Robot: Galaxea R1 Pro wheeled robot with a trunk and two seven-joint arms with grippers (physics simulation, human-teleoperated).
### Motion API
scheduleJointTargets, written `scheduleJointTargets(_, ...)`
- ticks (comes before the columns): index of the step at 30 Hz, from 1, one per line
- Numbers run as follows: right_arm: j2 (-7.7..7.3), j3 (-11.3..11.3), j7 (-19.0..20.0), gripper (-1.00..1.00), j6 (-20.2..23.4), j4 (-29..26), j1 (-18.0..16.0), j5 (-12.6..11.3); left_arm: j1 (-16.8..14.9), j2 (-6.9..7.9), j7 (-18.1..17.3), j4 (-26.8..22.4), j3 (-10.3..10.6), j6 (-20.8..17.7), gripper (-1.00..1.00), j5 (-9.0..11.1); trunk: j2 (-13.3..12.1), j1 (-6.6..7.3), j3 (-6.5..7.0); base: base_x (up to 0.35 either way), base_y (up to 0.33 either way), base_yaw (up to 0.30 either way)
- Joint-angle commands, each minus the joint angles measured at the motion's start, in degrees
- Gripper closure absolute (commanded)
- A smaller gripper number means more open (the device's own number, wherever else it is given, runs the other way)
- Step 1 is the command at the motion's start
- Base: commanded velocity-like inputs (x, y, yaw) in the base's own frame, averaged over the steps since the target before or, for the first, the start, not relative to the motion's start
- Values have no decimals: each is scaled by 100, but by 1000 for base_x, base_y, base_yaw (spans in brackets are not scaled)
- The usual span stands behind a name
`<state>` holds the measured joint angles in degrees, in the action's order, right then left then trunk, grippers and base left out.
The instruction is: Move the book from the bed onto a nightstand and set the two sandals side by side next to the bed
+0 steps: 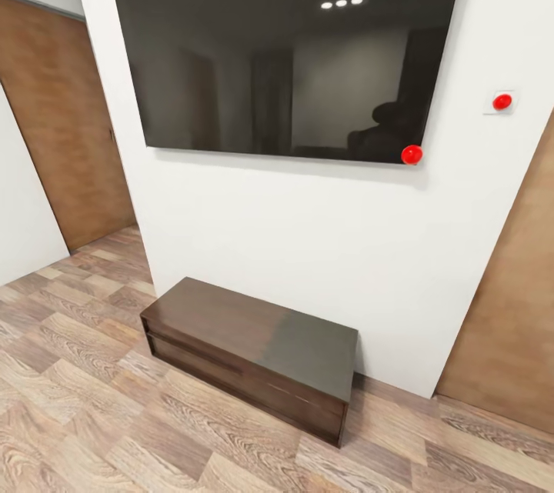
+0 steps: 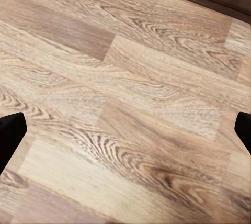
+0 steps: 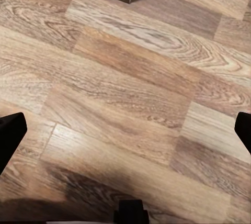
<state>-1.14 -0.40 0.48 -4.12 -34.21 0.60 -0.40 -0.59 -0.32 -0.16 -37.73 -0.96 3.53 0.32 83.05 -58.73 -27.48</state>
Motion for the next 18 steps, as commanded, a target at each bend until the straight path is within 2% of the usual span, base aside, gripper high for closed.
scheduleJointTargets(1, 0, -4, 5, -100, -10, -6, 2, -4, -2, -3, -2, 2, -10, 17, -100, 3, 3, 0, -14, 0, 0, 0)
scheduleJointTargets(18, 0, -10, 5, -100, -10, -5, 1, -4, -2, -3, -2, 2, -10, 17, -100, 3, 3, 0, -165, 0, 0, 0)
